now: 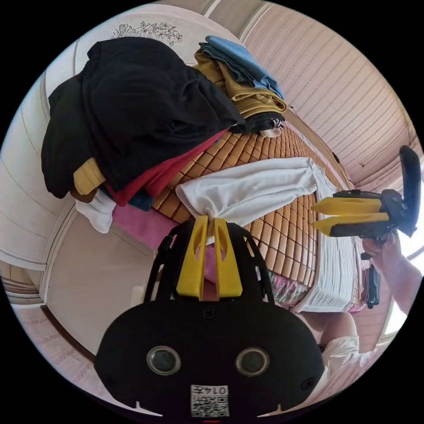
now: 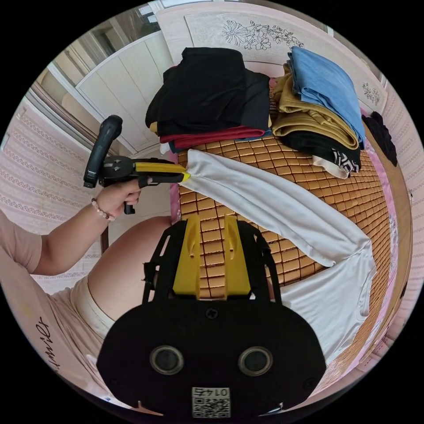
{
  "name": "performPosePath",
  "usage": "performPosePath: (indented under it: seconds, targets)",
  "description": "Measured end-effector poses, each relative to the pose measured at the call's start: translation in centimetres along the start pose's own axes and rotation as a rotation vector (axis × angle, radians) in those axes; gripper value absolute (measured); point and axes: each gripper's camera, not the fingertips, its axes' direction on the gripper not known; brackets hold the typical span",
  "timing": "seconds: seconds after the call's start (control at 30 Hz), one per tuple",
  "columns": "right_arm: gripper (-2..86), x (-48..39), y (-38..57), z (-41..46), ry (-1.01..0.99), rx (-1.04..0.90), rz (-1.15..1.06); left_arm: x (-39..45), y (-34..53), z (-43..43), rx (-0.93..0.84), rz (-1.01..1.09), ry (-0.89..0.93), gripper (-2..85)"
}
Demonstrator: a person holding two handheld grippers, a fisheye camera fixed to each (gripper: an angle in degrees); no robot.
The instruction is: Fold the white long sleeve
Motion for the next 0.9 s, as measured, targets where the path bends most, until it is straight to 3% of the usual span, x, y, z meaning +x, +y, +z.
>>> performPosePath:
  seconds: [0.13, 0.33, 0.63, 0.77, 0.9]
  targets:
    - [8.4, 0.1, -1.3, 0.4, -0.005, 0.012, -0.005, 0.5, 2.2, -2.4, 0.081, 0.079, 0.058, 1.4]
    - [8.3, -1.0, -4.3, 2.0, -0.037, 0.013, -0.045, 0.0, 4.7, -1.4, 0.026, 0.097, 0.125, -0.3]
    - [8.8, -5.1, -9.6, 5.8, -0.02, -0.052, -0.143, -0.7, 4.4, -1.1, 0.07, 0.057, 0.094, 7.3]
    - [9.3, -6.3, -11.2, 9.1, 0.037, -0.116, -0.131, -0.4, 3.9, 2.2, -0.023, 0.018, 0.096, 4.5]
    - [1.2, -5.1, -10.5, 8.8, 0.055, -0.105, -0.077, 0.4, 4.2, 2.9, -0.027, 0.047, 0.061, -0.1]
